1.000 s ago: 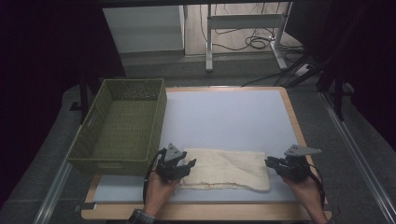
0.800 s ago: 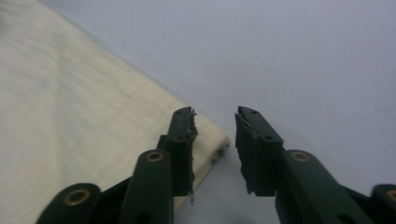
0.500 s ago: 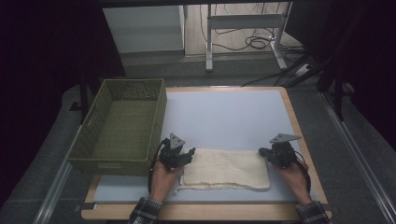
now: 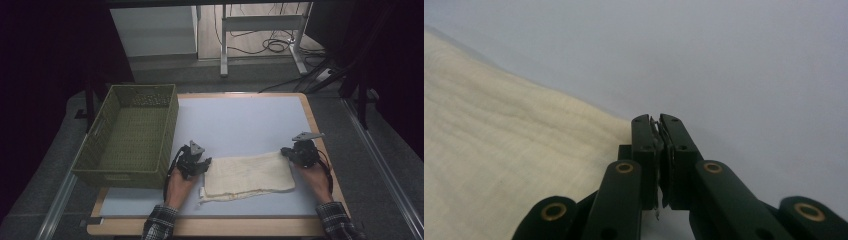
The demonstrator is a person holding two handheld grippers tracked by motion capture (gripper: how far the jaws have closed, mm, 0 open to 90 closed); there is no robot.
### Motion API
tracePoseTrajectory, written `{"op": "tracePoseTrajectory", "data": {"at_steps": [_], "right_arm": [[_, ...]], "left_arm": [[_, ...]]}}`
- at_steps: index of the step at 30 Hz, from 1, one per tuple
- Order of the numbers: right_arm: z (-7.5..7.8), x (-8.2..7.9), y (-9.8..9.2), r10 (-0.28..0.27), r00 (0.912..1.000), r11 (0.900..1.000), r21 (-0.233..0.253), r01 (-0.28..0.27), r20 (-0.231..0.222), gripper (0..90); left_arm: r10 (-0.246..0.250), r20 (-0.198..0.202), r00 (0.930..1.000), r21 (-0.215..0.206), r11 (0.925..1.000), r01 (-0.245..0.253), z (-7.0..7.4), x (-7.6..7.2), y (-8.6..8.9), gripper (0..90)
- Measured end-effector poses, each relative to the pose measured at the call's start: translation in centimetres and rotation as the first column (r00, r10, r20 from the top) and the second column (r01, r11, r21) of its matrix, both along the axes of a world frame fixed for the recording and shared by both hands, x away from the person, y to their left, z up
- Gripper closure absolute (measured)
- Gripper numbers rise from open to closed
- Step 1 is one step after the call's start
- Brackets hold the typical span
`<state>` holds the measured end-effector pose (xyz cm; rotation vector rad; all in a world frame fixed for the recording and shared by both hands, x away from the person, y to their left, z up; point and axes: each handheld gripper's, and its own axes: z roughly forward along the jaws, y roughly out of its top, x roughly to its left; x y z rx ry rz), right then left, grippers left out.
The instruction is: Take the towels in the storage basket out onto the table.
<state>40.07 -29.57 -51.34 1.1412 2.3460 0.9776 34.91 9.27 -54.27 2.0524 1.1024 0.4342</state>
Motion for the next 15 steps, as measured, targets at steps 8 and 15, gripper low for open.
{"op": "tracePoseTrajectory", "data": {"at_steps": [8, 15], "right_arm": [[0.2, 0.6, 0.4, 0.002, 1.0000, 0.999, 0.036, -0.002, -0.002, 85.8], [0.3, 0.7, 1.0, 0.013, 0.9998, 0.999, 0.036, -0.013, 0.012, 78.1]], "left_arm": [[-0.020, 0.025, 0.9995, 0.016, 0.9997, 0.020, 0.4, -1.2, 0.8, 86.0], [0.022, 0.028, 0.9994, 0.033, 0.9992, -0.023, -0.1, -0.9, 1.0, 58.4]]}}
